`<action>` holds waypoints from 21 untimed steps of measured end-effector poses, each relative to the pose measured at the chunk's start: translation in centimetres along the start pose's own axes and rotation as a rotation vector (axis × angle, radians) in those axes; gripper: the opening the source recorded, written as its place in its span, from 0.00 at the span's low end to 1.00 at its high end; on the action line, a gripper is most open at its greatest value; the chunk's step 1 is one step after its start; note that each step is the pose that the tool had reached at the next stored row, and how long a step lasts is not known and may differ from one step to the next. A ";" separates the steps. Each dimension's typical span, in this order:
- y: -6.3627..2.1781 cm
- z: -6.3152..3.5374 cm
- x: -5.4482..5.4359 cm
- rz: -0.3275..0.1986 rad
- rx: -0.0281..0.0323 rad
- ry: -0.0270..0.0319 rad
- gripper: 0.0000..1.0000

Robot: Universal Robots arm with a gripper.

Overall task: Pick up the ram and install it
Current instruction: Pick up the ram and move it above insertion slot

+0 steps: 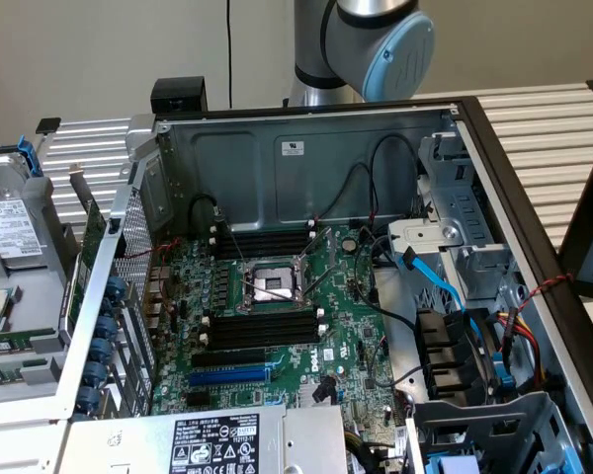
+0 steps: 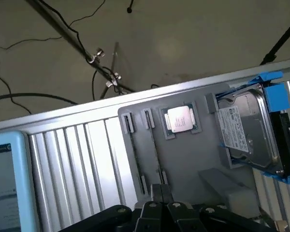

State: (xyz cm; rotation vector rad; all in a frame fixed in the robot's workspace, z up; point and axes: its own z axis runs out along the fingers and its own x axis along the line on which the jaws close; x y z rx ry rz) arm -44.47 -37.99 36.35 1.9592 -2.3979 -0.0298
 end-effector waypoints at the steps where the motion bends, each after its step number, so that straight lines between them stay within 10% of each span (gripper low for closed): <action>1: 0.00 0.00 0.0 -0.018 0.0004 0.0008 0.10; 17: 0.03 0.01 0.0 -0.236 0.0095 0.0098 0.10; 21: 0.19 0.17 0.1 -0.244 0.0252 0.0089 0.10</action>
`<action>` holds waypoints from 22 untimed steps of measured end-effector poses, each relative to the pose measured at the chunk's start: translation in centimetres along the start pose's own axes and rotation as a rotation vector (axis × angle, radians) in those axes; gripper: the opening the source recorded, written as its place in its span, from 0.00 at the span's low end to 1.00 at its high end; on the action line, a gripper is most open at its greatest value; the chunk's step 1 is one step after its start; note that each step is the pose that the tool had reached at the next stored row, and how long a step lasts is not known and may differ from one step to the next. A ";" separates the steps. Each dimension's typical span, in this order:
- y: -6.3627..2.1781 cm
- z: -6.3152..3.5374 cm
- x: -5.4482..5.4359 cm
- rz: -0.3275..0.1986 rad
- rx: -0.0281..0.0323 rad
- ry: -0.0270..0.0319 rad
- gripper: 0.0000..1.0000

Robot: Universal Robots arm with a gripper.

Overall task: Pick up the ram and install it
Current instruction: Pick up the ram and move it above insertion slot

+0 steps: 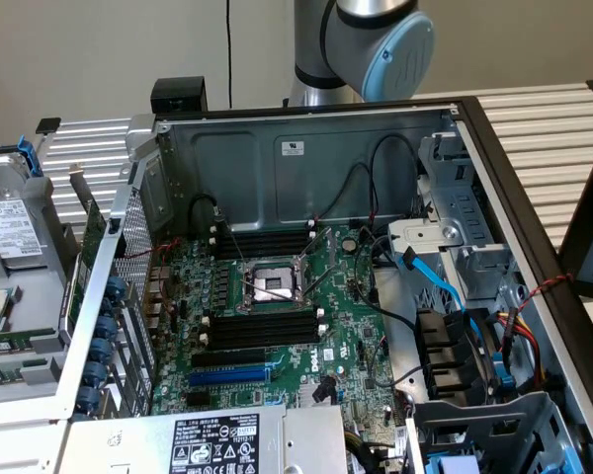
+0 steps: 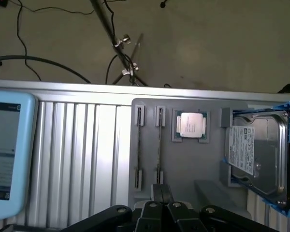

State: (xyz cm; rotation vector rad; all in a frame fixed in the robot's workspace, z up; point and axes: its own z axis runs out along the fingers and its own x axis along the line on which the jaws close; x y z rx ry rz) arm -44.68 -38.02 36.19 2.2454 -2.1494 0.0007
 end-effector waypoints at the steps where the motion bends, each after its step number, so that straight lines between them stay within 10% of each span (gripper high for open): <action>1: 0.07 0.05 0.0 -0.001 0.0079 0.0004 0.10; 4: 0.47 0.31 0.0 -0.004 0.0242 0.0011 0.10; 11: 2.03 1.15 -0.1 -0.008 0.0382 0.0016 0.10; 22: 2.41 2.33 0.6 -0.009 0.0410 -0.0074 0.10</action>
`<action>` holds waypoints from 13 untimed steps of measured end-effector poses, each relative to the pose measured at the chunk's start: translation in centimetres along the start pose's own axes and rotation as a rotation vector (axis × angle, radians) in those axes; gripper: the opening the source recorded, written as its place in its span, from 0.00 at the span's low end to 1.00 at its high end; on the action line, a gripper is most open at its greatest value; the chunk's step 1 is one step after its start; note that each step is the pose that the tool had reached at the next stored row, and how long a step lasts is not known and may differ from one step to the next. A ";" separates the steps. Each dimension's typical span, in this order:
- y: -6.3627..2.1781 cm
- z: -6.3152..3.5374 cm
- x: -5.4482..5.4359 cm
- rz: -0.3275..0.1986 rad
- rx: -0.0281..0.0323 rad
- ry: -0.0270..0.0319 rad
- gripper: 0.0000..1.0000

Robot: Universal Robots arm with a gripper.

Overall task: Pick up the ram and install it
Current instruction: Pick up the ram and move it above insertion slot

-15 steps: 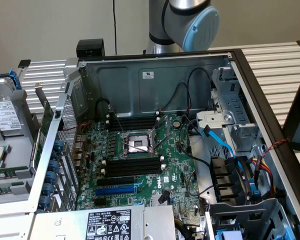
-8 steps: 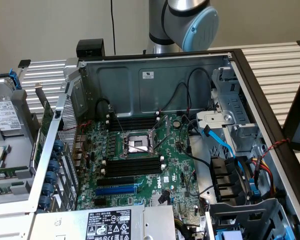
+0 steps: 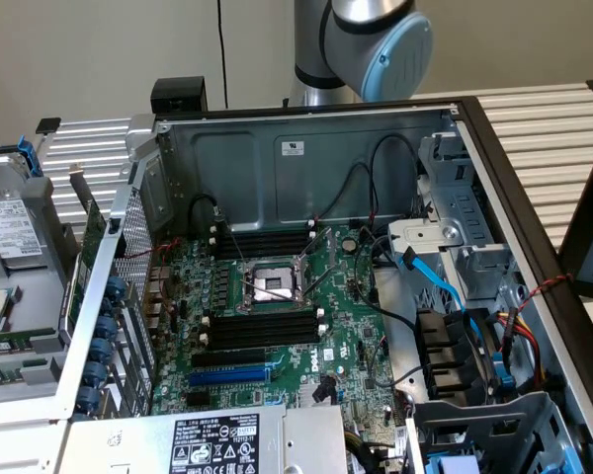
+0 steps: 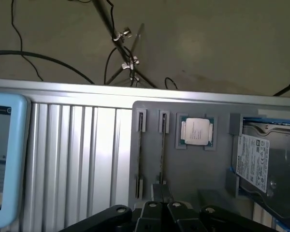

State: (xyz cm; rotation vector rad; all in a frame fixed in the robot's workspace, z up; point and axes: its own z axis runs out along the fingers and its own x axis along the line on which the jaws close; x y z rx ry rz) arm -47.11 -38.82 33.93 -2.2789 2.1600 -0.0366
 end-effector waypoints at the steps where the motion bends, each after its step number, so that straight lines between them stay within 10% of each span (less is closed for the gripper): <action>1: 0.01 0.05 0.2 0.000 0.0003 -0.0021 0.10; 13: 0.16 1.02 2.7 0.000 0.0030 -0.0229 0.31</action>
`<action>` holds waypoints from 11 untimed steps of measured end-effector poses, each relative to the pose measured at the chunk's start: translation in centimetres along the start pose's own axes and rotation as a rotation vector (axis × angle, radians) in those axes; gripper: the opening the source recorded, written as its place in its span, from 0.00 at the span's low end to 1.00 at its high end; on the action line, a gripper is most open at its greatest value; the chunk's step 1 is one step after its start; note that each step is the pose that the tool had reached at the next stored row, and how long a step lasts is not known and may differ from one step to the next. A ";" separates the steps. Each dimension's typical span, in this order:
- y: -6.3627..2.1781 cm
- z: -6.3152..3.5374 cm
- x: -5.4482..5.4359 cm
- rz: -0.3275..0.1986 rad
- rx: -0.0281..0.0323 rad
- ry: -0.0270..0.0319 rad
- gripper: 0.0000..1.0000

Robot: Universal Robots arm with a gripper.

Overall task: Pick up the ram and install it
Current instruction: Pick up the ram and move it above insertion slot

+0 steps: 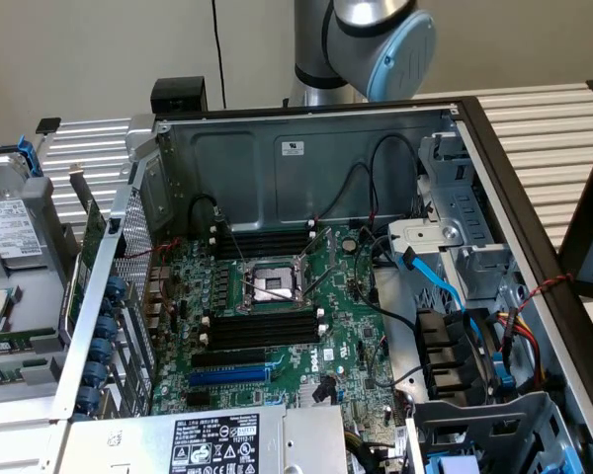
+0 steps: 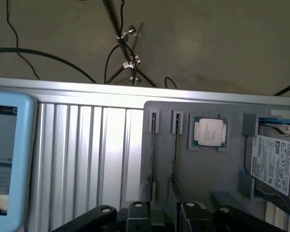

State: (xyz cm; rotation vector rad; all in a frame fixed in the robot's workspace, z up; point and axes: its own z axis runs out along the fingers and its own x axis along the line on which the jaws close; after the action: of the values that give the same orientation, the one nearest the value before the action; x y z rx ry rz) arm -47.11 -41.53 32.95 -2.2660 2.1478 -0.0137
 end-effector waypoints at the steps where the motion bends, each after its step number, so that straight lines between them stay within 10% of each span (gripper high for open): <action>1: 0.00 0.17 0.1 0.000 -0.0002 0.0000 0.31; 11: -0.82 1.28 0.6 0.000 -0.0062 -0.0004 0.31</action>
State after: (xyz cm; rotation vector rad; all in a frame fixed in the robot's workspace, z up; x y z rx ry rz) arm -46.23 -42.12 31.68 -2.2691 2.1508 -0.0066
